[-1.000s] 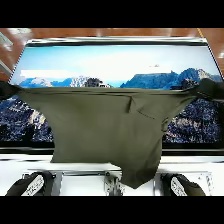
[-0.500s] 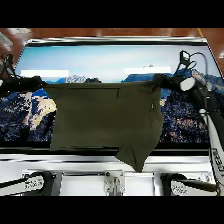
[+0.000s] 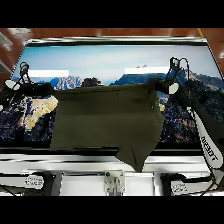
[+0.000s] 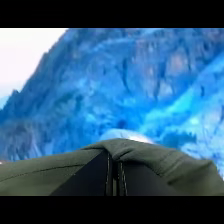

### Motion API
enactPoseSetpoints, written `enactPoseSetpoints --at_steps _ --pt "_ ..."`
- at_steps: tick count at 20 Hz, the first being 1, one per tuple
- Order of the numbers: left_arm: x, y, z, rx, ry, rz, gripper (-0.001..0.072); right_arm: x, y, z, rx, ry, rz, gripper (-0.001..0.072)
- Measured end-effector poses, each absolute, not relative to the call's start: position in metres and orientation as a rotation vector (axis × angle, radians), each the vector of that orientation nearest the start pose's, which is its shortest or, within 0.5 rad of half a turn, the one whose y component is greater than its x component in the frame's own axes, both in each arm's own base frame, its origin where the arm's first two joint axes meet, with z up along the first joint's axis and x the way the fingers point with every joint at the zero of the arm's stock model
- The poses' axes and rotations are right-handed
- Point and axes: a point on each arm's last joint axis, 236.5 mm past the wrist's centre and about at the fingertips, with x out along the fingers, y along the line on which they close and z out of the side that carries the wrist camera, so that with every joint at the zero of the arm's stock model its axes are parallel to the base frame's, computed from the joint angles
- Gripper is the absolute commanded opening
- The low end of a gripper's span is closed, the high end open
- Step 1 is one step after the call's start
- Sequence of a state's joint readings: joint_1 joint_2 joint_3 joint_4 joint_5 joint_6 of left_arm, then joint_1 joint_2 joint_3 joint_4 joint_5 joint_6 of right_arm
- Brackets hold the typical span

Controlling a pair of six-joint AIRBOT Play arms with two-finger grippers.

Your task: Fold the shirts.

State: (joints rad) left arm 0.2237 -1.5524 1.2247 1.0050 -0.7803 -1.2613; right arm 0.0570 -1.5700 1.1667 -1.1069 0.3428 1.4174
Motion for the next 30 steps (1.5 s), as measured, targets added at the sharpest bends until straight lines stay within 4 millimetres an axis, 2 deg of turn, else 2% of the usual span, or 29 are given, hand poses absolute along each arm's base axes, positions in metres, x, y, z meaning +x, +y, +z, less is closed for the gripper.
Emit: enactPoseSetpoints --at_steps 2,5,7,9,11,14,15,16,17,18,19,21,23,24,26,28,30 --pt "0.475 0.021 -0.041 -0.386 1.078 -0.119 0.0040 0.526 0.066 -0.026 0.308 0.826 0.113 0.0054" --pt "0.444 0.023 -0.057 -0.342 1.216 -0.149 0.0040 0.485 0.064 -0.050 0.313 1.036 0.143 0.0054" --pt "0.430 0.024 -0.063 -0.332 1.281 -0.150 0.0040 0.455 0.065 -0.065 0.325 1.175 0.153 0.0054" --pt "0.420 0.024 -0.068 -0.338 1.331 -0.139 0.0040 0.433 0.067 -0.073 0.330 1.269 0.162 0.0054" --pt "0.415 0.019 -0.070 -0.347 1.361 -0.133 0.0041 0.421 0.068 -0.077 0.328 1.318 0.164 0.0054" --pt "0.410 0.013 -0.072 -0.359 1.388 -0.125 0.0042 0.414 0.068 -0.079 0.348 1.350 0.146 0.0055" --pt "0.409 0.013 -0.072 -0.367 1.394 -0.115 0.0085 0.413 0.069 -0.080 0.356 1.357 0.139 0.0081" --pt "0.409 0.012 -0.072 -0.376 1.398 -0.107 0.0271 0.412 0.069 -0.080 0.360 1.360 0.134 0.0081" --pt "0.407 0.011 -0.073 -0.384 1.407 -0.101 0.0484 0.411 0.069 -0.080 0.368 1.365 0.128 0.0208" --pt "0.405 0.011 -0.073 -0.393 1.418 -0.095 0.0488 0.411 0.068 -0.079 0.375 1.367 0.123 0.0507" --pt "0.401 0.011 -0.073 -0.395 1.436 -0.095 0.0442 0.410 0.068 -0.077 0.378 1.367 0.124 0.0550" --pt "0.391 0.017 -0.070 -0.394 1.477 -0.087 0.0441 0.408 0.064 -0.068 0.373 1.364 0.134 0.0551" --pt "0.376 0.035 -0.062 -0.379 1.520 -0.057 0.0446 0.400 0.049 -0.052 0.343 1.374 0.136 0.0550" --pt "0.368 0.045 -0.057 -0.381 1.539 -0.042 0.0490 0.393 0.035 -0.043 0.323 1.385 0.122 0.0550" --pt "0.347 0.068 -0.045 -0.389 1.569 -0.008 0.0671 0.370 0.003 -0.027 0.284 1.427 0.078 0.0550" --pt "0.315 0.085 -0.039 -0.430 1.616 0.015 0.0678 0.339 -0.033 -0.019 0.273 1.487 0.021 0.0550" --pt "0.273 0.093 -0.047 -0.513 1.676 0.034 0.0676 0.302 -0.055 -0.019 0.328 1.552 -0.013 0.0550"
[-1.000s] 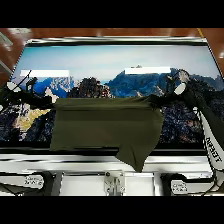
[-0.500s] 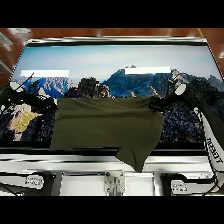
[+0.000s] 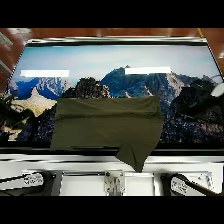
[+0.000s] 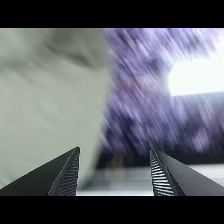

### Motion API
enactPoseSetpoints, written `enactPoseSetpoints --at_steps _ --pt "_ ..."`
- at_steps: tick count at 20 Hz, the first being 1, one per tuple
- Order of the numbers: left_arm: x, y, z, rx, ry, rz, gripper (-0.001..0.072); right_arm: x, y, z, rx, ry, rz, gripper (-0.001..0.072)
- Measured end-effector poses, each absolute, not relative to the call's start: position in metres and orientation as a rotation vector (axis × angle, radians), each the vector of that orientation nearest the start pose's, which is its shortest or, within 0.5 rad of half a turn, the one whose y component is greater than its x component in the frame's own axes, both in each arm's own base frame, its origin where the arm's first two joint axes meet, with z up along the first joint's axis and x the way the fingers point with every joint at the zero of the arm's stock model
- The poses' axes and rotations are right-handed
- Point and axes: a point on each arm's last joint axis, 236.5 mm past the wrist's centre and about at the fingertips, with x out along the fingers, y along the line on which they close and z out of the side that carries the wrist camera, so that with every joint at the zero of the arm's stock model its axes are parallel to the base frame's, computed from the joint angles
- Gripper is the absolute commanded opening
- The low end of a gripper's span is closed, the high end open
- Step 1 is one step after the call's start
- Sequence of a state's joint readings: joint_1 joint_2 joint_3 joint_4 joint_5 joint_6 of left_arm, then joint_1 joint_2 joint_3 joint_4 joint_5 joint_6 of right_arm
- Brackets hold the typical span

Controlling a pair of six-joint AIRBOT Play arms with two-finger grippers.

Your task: Fold the shirts.

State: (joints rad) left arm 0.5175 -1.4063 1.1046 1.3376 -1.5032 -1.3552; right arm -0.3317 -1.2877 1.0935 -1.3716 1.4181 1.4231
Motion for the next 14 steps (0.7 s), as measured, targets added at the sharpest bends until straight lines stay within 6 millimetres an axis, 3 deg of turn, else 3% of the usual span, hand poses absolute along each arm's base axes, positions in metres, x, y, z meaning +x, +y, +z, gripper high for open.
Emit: enactPoseSetpoints --at_steps 3,5,14 --pt "0.219 0.075 -0.071 -0.685 1.715 -0.012 0.0675 0.262 -0.059 -0.031 0.483 1.589 -0.011 0.0550" --pt "0.202 0.059 -0.086 -0.772 1.695 -0.055 0.0675 0.250 -0.052 -0.041 0.572 1.581 0.003 0.0550" --pt "0.198 0.016 -0.113 -0.853 1.664 -0.146 0.0658 0.251 -0.041 -0.050 0.694 1.513 0.019 0.0550"
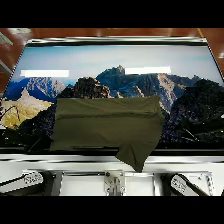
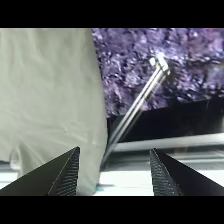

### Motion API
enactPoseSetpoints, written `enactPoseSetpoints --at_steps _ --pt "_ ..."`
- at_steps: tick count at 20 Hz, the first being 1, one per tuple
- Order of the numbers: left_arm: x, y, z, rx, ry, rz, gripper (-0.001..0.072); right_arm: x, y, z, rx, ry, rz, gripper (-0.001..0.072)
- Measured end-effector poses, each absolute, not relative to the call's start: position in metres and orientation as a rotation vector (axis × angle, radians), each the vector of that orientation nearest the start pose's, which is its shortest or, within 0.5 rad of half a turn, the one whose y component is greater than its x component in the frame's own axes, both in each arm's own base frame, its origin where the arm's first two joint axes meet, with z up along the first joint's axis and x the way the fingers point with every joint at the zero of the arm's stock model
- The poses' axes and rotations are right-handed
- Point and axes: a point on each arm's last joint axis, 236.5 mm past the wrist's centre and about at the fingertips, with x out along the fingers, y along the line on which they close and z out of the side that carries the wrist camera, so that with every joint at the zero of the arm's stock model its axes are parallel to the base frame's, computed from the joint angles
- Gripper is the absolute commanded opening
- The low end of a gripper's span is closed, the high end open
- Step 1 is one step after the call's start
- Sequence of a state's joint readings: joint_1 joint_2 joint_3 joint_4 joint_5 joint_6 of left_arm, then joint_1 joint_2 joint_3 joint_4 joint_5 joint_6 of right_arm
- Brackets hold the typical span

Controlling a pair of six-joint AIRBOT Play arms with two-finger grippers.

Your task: Fold the shirts.

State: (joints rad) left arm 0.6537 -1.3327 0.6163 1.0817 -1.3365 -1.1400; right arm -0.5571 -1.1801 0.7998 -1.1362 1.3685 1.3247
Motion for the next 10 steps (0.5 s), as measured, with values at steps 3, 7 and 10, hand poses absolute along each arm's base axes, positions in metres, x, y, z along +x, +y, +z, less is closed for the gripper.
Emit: enactPoseSetpoints --at_steps 3,7,10 --pt "0.205 -0.004 -0.115 -0.903 1.666 -0.192 0.0658 0.250 -0.040 -0.050 0.701 1.513 0.022 0.0550" --pt "0.209 -0.021 -0.123 -0.910 1.691 -0.232 0.0126 0.248 -0.038 -0.050 0.706 1.520 0.028 0.0549" --pt "0.210 -0.027 -0.125 -0.904 1.700 -0.247 0.0041 0.240 -0.034 -0.053 0.705 1.556 0.038 0.0549"
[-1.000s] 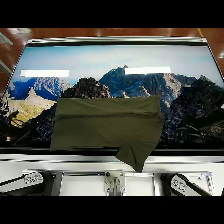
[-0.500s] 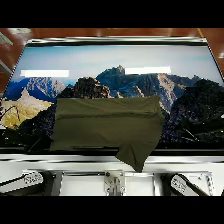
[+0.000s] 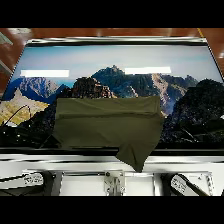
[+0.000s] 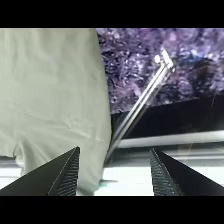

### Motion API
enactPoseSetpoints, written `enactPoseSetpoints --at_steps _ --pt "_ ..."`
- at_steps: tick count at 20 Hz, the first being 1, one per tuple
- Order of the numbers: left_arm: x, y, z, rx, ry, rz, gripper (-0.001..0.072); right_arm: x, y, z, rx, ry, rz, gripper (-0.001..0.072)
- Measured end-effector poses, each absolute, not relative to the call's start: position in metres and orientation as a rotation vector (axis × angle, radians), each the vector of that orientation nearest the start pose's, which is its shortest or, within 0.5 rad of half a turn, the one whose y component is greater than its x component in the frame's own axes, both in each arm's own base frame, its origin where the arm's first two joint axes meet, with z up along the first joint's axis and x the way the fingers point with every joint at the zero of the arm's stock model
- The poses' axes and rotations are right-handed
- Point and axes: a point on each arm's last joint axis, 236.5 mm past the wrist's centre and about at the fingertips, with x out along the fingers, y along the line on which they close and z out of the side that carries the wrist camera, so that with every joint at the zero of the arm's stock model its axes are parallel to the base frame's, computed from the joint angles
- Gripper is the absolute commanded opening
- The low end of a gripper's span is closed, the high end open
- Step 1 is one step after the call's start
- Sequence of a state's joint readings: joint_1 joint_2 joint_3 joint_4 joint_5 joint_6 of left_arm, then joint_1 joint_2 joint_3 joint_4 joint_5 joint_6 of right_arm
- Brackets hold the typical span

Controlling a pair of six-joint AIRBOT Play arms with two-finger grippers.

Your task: Fold the shirts.

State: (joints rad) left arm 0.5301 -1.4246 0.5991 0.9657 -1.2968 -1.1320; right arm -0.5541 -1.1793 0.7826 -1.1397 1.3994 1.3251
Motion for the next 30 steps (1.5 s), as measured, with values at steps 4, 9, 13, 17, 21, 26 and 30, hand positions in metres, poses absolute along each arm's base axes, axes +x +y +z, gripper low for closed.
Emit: enactPoseSetpoints --at_steps 4,9,13,17,21,26,30 --pt "0.208 -0.031 -0.123 -0.911 1.711 -0.262 0.0041 0.208 -0.007 -0.070 0.675 1.691 0.092 0.0551" --pt "0.206 -0.035 -0.120 -0.916 1.724 -0.279 0.0041 0.195 0.044 -0.093 0.706 1.721 0.183 0.0551" --pt "0.205 -0.036 -0.119 -0.919 1.726 -0.283 0.0041 0.185 0.069 -0.108 0.711 1.733 0.208 0.0550" --pt "0.205 -0.036 -0.119 -0.915 1.725 -0.291 0.0041 0.186 0.077 -0.118 0.724 1.712 0.174 0.0549" --pt "0.205 -0.036 -0.119 -0.909 1.722 -0.297 0.0041 0.196 0.076 -0.126 0.768 1.667 0.102 0.0209" --pt "0.217 -0.035 -0.116 -0.883 1.663 -0.333 0.0040 0.206 0.081 -0.118 0.774 1.624 0.141 0.0054" --pt "0.263 -0.029 -0.089 -0.831 1.471 -0.397 0.0040 0.242 0.085 -0.079 0.761 1.487 0.226 0.0053"
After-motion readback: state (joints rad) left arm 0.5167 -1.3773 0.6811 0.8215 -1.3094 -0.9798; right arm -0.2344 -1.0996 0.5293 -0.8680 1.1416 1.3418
